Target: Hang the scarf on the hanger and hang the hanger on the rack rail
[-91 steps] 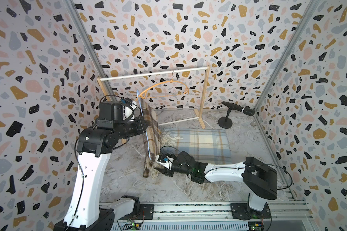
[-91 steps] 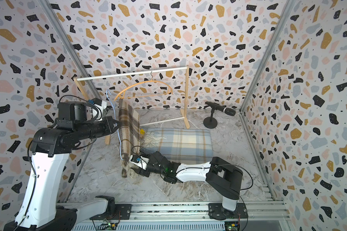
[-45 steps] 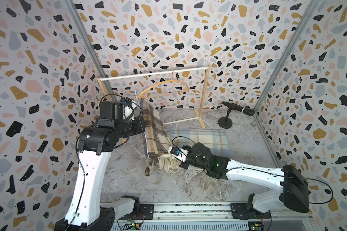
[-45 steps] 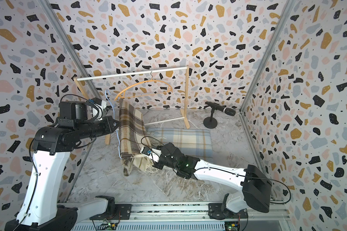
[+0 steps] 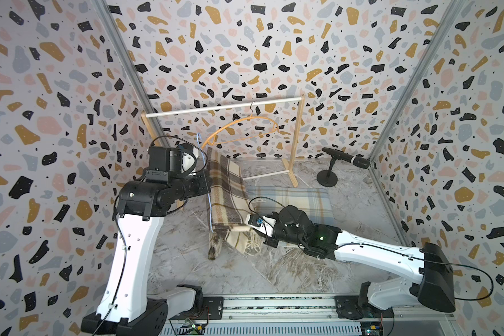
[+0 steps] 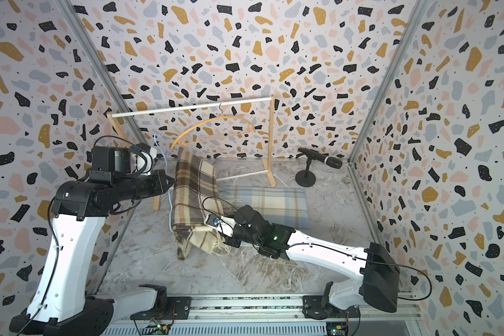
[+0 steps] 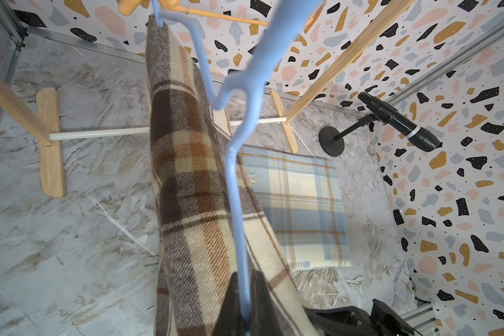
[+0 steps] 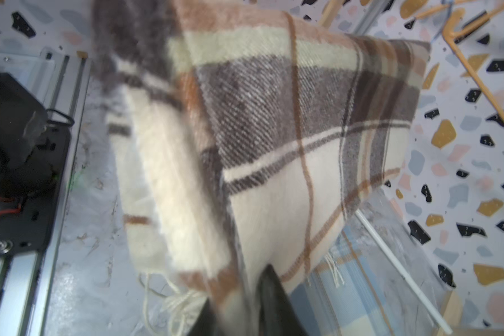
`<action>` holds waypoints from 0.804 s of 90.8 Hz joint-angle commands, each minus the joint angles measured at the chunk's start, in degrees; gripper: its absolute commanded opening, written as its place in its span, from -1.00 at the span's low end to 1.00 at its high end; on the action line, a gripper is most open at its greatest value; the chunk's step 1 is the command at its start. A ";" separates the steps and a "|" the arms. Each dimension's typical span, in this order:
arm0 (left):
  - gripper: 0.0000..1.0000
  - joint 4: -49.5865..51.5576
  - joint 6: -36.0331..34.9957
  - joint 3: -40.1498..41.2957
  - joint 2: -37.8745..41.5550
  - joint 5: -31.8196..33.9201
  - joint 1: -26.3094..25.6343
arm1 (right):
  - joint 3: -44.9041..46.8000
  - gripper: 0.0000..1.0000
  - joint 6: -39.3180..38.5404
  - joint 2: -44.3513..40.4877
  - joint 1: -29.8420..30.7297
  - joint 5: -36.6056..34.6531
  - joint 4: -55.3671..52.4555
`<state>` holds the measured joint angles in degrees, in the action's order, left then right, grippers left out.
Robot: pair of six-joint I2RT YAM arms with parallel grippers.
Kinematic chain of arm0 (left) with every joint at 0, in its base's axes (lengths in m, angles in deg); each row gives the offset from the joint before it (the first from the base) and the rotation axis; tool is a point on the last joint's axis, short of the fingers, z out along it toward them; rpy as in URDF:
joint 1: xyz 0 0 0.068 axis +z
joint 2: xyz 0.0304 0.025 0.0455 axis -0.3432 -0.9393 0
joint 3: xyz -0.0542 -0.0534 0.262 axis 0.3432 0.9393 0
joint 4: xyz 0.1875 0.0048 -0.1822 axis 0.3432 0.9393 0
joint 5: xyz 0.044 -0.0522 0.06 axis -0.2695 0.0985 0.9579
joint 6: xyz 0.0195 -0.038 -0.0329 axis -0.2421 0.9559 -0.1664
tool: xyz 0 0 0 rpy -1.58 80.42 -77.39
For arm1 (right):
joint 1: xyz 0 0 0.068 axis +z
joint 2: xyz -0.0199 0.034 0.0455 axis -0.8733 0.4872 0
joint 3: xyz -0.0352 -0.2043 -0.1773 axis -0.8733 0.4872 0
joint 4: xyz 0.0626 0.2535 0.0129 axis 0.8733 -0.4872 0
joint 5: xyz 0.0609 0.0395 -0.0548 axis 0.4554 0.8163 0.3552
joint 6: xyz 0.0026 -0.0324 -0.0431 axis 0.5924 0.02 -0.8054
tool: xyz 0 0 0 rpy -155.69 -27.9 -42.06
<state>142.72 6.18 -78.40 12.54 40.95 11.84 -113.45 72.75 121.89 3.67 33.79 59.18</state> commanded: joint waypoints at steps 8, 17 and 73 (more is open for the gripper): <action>-1.00 -5.71 -3.32 -3.93 0.57 0.37 1.72 | -0.28 0.29 0.68 -2.05 -0.30 3.62 -1.09; -1.00 -6.49 -2.00 -1.14 2.97 -0.62 2.25 | -0.55 0.56 0.19 -3.41 -1.60 1.67 -3.91; -1.00 -19.20 5.65 27.20 13.45 -3.64 2.91 | 1.07 0.98 3.18 -5.22 -6.68 -3.81 -9.73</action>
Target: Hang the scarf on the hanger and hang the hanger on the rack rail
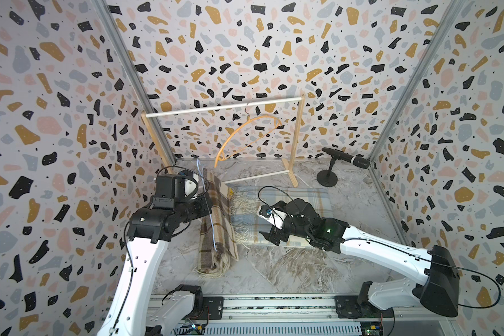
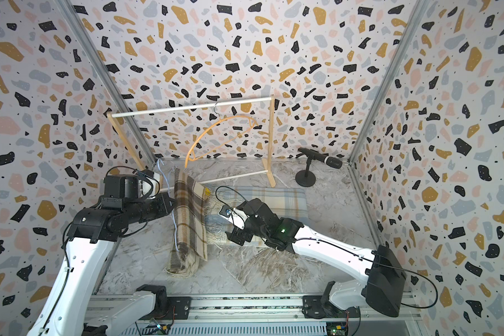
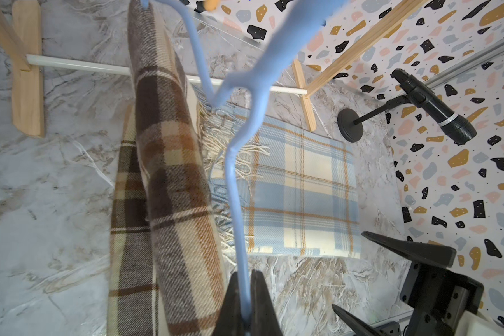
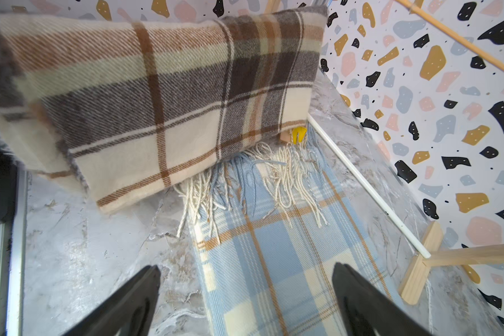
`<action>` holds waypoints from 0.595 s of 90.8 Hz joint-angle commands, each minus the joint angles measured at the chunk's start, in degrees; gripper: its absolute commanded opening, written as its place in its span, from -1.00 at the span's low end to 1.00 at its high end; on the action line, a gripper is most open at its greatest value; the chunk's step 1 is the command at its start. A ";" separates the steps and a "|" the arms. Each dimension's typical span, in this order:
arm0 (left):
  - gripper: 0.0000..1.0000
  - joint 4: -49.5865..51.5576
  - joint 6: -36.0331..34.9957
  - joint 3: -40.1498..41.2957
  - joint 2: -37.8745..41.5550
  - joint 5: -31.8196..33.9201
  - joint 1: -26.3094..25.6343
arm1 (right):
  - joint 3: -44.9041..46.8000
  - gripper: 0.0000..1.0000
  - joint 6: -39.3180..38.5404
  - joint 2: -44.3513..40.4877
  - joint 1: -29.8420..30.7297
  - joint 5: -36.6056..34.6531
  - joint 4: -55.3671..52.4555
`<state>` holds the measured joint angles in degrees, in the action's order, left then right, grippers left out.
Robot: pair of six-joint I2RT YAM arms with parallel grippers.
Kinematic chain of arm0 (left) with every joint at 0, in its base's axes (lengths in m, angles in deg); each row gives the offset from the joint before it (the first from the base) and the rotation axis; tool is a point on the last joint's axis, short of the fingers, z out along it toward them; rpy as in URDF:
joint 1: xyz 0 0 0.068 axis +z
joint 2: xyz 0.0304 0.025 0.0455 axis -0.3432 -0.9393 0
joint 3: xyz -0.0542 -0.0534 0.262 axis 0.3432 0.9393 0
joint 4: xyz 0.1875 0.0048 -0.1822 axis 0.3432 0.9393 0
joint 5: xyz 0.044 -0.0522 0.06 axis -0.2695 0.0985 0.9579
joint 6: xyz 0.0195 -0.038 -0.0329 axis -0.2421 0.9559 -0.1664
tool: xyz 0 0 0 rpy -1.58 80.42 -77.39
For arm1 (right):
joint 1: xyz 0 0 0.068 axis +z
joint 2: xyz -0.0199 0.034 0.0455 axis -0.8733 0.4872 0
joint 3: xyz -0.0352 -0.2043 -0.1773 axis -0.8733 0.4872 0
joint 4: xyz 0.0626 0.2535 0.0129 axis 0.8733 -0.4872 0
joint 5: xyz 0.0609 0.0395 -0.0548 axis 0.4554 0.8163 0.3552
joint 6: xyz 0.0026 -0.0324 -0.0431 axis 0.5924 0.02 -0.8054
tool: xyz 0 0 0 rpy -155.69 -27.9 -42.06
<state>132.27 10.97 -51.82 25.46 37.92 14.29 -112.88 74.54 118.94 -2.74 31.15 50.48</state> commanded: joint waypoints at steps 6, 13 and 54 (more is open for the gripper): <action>-1.00 -8.38 0.01 0.43 0.05 1.31 0.70 | 0.82 0.99 1.57 -2.49 -0.44 -1.30 -1.08; -1.00 -8.33 -1.07 -0.68 -0.87 2.04 1.90 | 1.11 0.99 1.73 -2.90 -0.54 -1.53 -1.28; -1.00 -7.30 -5.58 -22.24 -16.35 -11.74 12.76 | 1.74 0.99 4.79 -11.67 -1.88 -5.70 -9.85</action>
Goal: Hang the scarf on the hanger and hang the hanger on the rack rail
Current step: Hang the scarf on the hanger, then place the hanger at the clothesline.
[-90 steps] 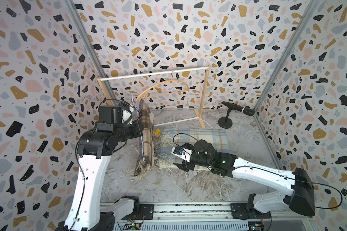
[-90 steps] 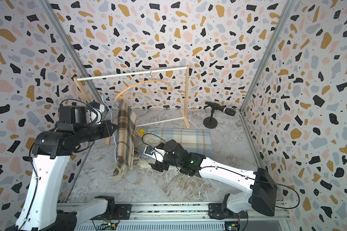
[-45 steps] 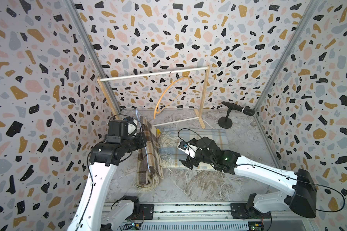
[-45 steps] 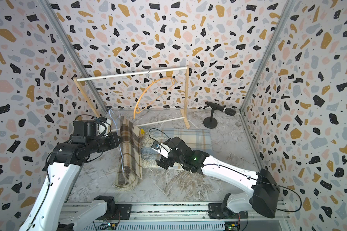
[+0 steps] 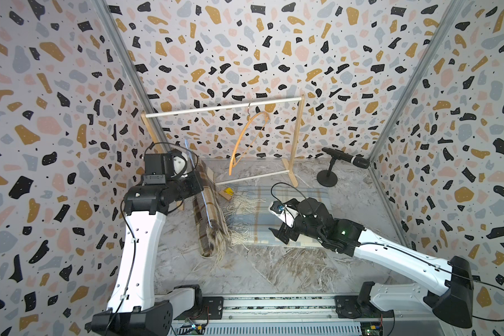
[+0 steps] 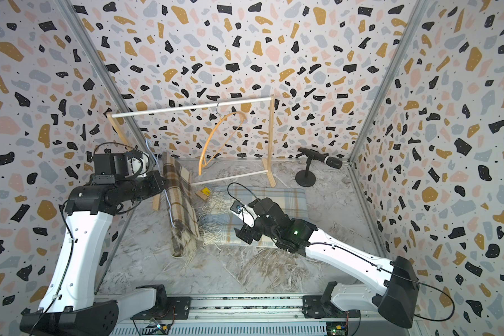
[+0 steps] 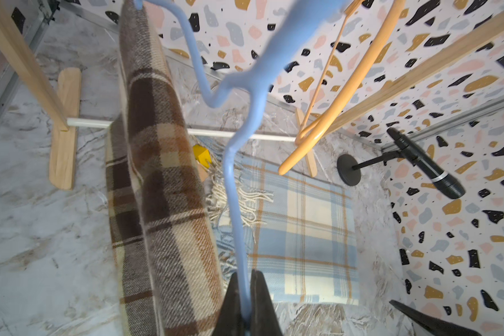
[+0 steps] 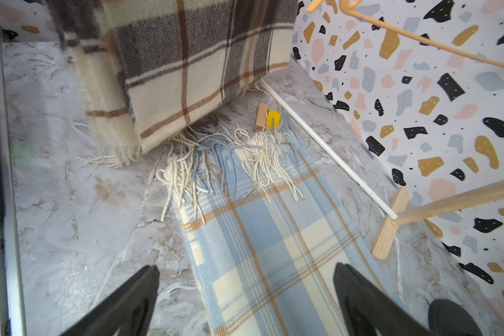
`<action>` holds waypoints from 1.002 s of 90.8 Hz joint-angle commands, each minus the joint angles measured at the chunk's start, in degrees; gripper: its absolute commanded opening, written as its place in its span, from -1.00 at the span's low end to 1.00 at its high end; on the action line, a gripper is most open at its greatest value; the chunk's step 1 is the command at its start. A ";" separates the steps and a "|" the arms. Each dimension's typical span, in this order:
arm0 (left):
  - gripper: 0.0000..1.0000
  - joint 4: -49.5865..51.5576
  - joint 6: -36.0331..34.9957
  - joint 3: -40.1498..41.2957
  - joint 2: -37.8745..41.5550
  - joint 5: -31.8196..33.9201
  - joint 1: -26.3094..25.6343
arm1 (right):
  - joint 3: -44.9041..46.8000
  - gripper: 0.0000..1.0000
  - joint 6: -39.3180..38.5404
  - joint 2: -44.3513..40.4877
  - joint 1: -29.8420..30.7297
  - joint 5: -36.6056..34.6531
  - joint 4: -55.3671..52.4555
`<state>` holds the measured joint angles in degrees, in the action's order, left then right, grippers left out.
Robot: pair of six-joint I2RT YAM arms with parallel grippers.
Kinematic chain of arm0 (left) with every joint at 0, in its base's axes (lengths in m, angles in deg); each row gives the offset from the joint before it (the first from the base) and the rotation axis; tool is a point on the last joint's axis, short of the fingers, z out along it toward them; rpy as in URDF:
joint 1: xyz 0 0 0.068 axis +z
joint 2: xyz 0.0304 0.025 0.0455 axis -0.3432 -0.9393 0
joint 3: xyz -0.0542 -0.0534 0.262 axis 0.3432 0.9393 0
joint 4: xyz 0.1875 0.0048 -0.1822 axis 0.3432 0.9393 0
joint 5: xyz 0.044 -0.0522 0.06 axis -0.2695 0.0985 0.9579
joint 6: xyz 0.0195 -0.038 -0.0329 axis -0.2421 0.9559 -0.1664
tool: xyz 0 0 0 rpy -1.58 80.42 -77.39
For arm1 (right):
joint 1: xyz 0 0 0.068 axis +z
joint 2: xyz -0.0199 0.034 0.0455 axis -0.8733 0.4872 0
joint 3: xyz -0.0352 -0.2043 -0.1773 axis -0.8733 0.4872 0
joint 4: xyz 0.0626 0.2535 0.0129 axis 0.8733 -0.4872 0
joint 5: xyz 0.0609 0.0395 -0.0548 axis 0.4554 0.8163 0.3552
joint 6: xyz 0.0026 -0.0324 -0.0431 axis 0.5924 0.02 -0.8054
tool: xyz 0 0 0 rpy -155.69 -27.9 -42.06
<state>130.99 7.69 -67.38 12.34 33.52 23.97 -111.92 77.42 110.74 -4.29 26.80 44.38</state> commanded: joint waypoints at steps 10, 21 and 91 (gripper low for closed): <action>-1.00 -4.45 -2.49 -14.63 -9.19 -10.85 5.38 | 1.94 0.99 2.82 -5.57 -0.32 -2.01 -4.79; -1.00 -0.55 -3.72 -23.15 -16.33 -12.54 6.26 | 3.06 0.99 3.70 -6.92 -0.40 -2.92 -5.34; -1.00 11.91 -9.30 -47.84 -39.56 -6.46 13.10 | 3.52 0.99 4.54 -5.73 -0.45 -2.71 -5.24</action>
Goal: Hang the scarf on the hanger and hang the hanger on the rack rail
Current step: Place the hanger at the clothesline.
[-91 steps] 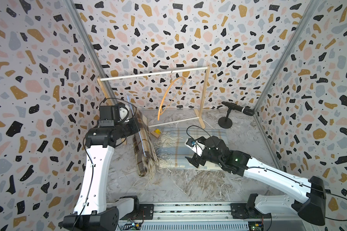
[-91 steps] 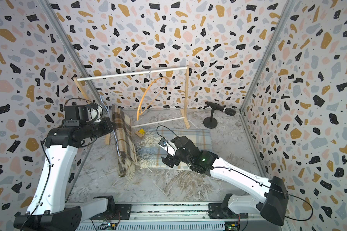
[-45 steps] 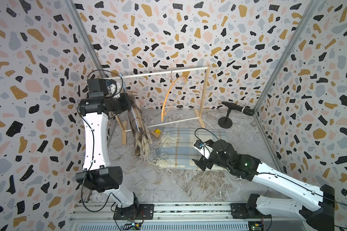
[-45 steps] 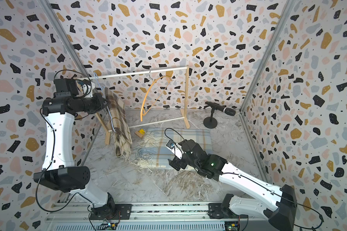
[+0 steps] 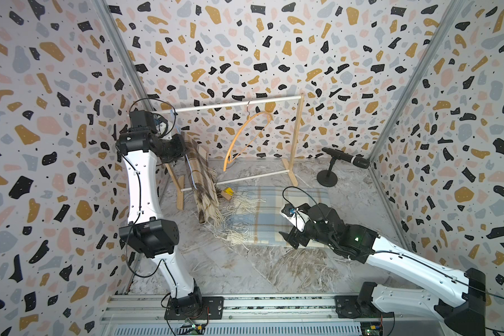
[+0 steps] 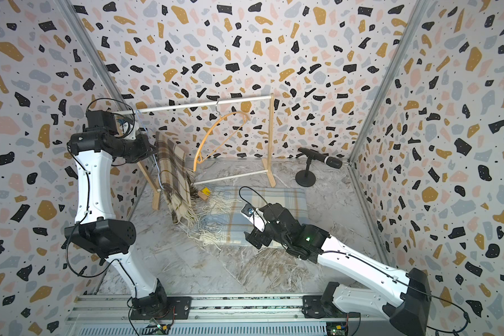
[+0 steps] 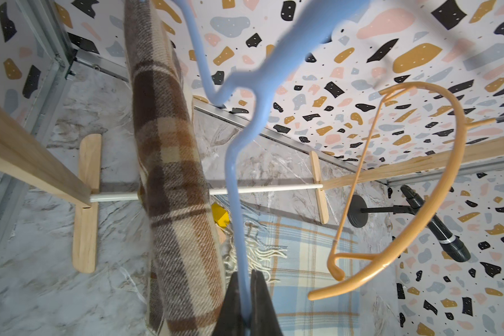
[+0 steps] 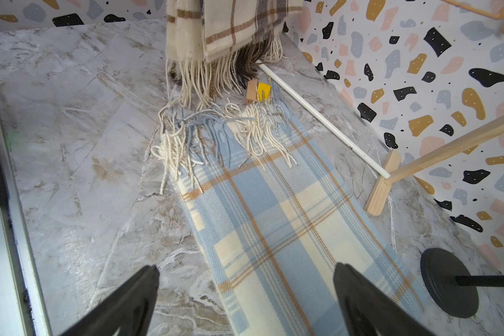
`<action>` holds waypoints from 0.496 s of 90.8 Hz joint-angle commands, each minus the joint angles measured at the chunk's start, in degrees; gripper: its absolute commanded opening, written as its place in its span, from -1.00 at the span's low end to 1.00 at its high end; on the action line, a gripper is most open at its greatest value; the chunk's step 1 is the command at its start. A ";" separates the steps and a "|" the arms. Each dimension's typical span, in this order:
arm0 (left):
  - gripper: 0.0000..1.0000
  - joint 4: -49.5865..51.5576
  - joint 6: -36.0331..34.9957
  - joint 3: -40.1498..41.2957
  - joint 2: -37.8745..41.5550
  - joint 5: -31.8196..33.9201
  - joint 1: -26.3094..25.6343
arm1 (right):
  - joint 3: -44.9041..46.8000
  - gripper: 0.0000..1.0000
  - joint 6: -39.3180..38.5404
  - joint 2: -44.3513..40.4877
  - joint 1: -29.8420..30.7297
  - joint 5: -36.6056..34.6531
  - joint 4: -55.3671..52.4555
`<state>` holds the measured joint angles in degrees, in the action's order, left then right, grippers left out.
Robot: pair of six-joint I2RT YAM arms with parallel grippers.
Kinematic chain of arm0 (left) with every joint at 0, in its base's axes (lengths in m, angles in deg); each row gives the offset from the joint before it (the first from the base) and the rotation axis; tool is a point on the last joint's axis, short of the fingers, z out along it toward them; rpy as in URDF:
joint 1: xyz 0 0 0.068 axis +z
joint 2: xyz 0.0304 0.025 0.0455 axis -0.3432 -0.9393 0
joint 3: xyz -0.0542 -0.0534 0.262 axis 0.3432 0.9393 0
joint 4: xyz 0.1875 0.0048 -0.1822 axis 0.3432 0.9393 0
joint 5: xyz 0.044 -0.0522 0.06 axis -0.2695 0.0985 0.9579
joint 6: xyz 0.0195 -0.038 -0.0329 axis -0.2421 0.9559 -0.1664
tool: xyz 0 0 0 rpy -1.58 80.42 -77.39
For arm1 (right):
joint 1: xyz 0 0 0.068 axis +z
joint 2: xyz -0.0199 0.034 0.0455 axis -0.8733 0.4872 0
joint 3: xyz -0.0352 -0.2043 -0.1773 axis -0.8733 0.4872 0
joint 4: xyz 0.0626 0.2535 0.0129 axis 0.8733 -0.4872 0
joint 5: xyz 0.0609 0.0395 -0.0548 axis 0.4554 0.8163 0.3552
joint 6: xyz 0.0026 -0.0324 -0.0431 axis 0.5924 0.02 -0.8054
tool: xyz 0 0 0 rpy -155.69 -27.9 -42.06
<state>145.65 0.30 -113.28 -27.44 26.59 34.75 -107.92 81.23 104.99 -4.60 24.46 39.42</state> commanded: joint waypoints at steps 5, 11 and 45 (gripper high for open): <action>-1.00 -3.16 -1.98 -1.21 0.20 0.16 3.06 | -0.61 0.99 0.87 0.25 -0.09 -0.33 -0.40; -1.00 -3.38 -1.83 -0.86 0.05 -0.43 3.89 | -0.71 0.99 0.87 0.53 -0.09 -0.23 -0.42; -1.00 -5.52 -3.03 4.19 5.84 -8.26 4.31 | -1.49 0.99 0.61 2.53 -0.11 0.21 -0.23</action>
<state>145.70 -0.94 -111.23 -26.94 23.88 38.99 -107.94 81.29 107.31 -4.60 24.51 39.42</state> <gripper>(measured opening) 0.058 0.995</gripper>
